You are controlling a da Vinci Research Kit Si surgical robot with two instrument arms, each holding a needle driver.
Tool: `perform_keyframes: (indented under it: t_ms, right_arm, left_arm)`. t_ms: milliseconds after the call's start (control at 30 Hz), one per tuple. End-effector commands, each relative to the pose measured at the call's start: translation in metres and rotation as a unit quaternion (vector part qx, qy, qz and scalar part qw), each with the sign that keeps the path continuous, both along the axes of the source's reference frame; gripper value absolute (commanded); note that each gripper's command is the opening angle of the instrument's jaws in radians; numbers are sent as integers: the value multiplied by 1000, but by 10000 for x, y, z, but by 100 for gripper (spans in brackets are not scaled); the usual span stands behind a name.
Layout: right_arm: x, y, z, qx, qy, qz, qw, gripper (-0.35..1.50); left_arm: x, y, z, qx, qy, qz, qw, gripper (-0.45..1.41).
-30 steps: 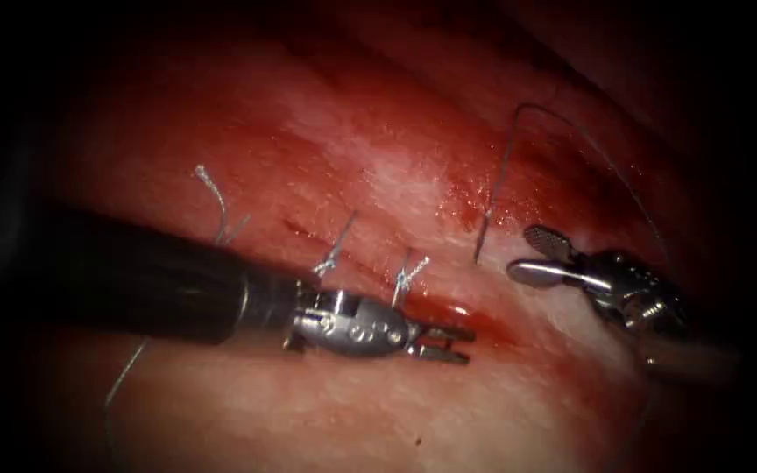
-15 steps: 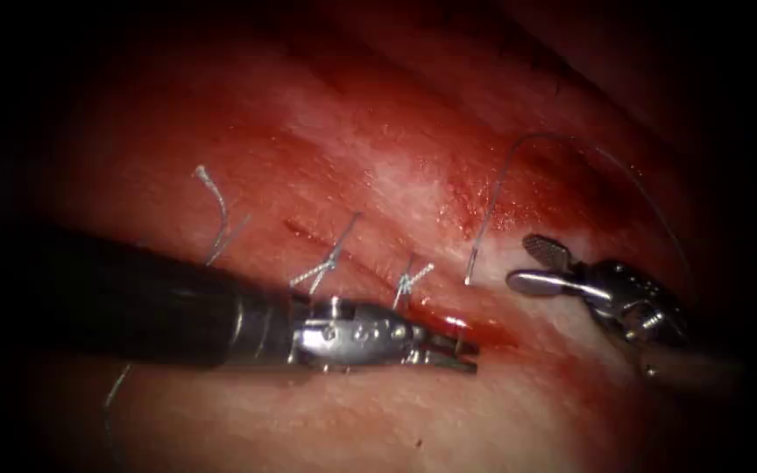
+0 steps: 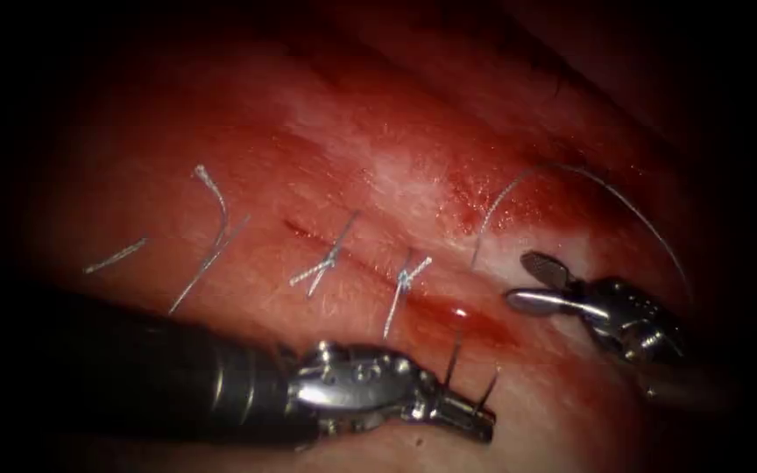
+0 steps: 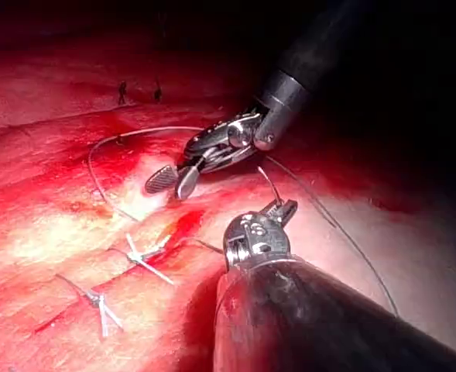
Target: Wound Closure
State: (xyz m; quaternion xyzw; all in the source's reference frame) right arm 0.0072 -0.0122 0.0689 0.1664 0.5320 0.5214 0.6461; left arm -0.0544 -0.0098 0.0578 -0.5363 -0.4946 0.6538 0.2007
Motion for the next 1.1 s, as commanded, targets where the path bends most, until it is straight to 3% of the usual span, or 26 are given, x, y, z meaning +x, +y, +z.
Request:
perform_keyframes:
  t_ms: [33,167,300,467,600,867,967,1100]
  right_arm:
    - [6,-5,5,2,2,-1,1000,115]
    - [1,-5,1,16,8,2,1000,115]
    - [-5,-4,-5,51,20,11,998,106]
    - [-12,-1,-17,62,24,11,998,104]
    - [-13,1,-26,67,25,11,997,99]
    - [-16,6,-43,82,64,-24,994,73]
    - [-16,10,-50,86,100,-58,990,64]
    - [-12,12,-57,106,142,-56,983,64]
  left_arm:
    - [-5,-5,0,-5,-4,2,1000,-45]
    - [-5,-3,-18,-86,-32,4,996,-45]
    - [-4,10,-32,-198,-33,-7,980,-45]
    - [-6,30,-40,-332,-49,-17,942,-45]
    - [-16,47,-41,-404,-67,-24,912,-45]
    - [-26,76,-30,-464,-82,-28,881,-45]
    - [-23,78,-24,-472,-85,-27,877,-45]
    - [-15,67,-16,-480,-103,-17,871,-45]
